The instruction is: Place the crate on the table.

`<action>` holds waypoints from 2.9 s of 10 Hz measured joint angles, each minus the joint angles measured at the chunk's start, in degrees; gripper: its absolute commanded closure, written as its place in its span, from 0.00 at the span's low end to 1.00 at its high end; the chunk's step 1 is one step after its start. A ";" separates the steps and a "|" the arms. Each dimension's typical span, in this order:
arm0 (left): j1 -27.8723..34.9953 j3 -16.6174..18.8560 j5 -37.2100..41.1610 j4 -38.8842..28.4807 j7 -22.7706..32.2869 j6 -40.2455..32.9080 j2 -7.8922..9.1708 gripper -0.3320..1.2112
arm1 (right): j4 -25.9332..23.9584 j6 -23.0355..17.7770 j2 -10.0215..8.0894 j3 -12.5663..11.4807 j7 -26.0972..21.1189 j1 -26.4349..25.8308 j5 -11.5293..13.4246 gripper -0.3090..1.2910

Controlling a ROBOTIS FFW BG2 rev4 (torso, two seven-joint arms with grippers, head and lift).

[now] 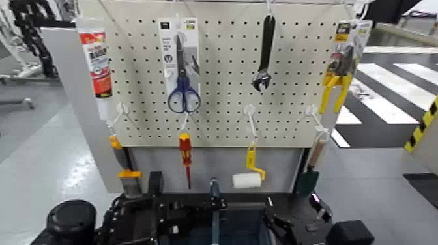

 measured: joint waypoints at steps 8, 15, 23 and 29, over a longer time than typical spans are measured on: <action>4.08 5.21 -3.26 -6.27 3.37 -0.90 -0.74 0.29 | -0.08 0.42 0.07 -0.09 0.09 0.09 -0.34 0.27; 17.98 20.18 -19.96 -37.49 22.15 -5.78 -2.55 0.28 | -0.33 1.04 0.07 -0.17 0.09 0.17 -0.42 0.27; 35.97 17.14 -68.17 -53.34 18.28 -40.09 -7.63 0.28 | -0.44 1.07 0.18 -0.64 0.09 0.62 -0.07 0.27; 44.02 13.50 -86.59 -54.25 21.95 -55.28 -8.93 0.29 | -0.73 1.11 0.51 -1.19 0.00 1.23 2.14 0.28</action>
